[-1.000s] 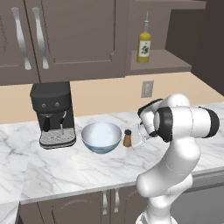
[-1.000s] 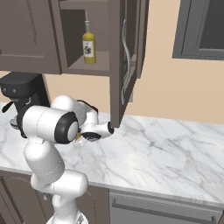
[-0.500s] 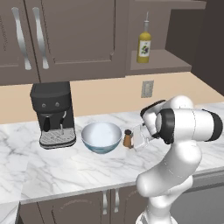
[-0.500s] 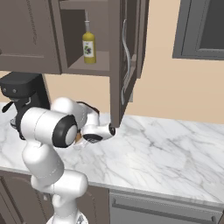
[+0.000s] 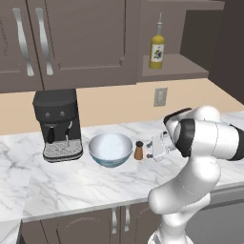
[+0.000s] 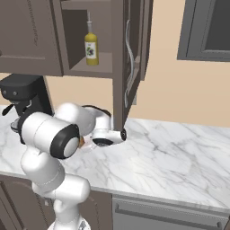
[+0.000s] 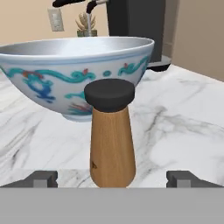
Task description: Retrieve the bottle and the shaker from the cabinet and place them next to the mixing bowl on the counter. Then add garlic from the fridge to the mixing bowl.
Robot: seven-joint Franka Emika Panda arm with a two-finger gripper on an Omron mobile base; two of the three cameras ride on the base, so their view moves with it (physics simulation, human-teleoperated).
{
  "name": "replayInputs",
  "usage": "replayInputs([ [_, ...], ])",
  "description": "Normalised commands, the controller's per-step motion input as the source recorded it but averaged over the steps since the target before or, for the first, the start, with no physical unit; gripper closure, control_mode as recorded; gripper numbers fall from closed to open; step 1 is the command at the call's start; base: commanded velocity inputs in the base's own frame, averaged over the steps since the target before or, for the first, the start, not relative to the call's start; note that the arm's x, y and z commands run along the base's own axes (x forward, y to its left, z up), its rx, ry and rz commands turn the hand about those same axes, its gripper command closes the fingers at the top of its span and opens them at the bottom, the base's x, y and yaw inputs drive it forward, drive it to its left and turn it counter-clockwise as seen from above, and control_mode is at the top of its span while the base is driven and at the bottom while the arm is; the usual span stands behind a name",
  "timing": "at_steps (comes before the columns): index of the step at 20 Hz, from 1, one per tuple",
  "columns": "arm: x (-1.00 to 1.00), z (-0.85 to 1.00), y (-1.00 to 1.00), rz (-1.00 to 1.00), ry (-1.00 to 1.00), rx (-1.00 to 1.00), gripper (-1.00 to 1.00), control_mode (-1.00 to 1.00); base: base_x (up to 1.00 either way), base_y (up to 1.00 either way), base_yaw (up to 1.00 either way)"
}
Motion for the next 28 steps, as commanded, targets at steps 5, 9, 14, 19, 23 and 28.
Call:
replayInputs([
  [5,-0.05,0.34,-0.21,-0.12,0.0,0.14,-1.0,-1.0,0.0,0.0,0.0],
  [9,-0.27,0.25,-0.2,-0.29,0.0,0.14,-1.0,-1.0,0.0,0.0,0.0],
  [14,-0.33,0.23,-0.17,-0.31,0.03,0.1,-1.0,-1.0,0.0,0.0,0.0],
  [19,-0.34,0.25,-0.18,-0.33,0.16,0.15,-1.0,-1.0,0.0,0.0,0.0],
  [23,-0.33,0.38,-0.14,-0.32,0.25,0.11,-1.0,-1.0,0.0,0.0,0.0],
  [28,-0.12,0.78,0.0,-0.3,0.35,0.01,-1.0,-1.0,0.0,0.0,0.0],
])
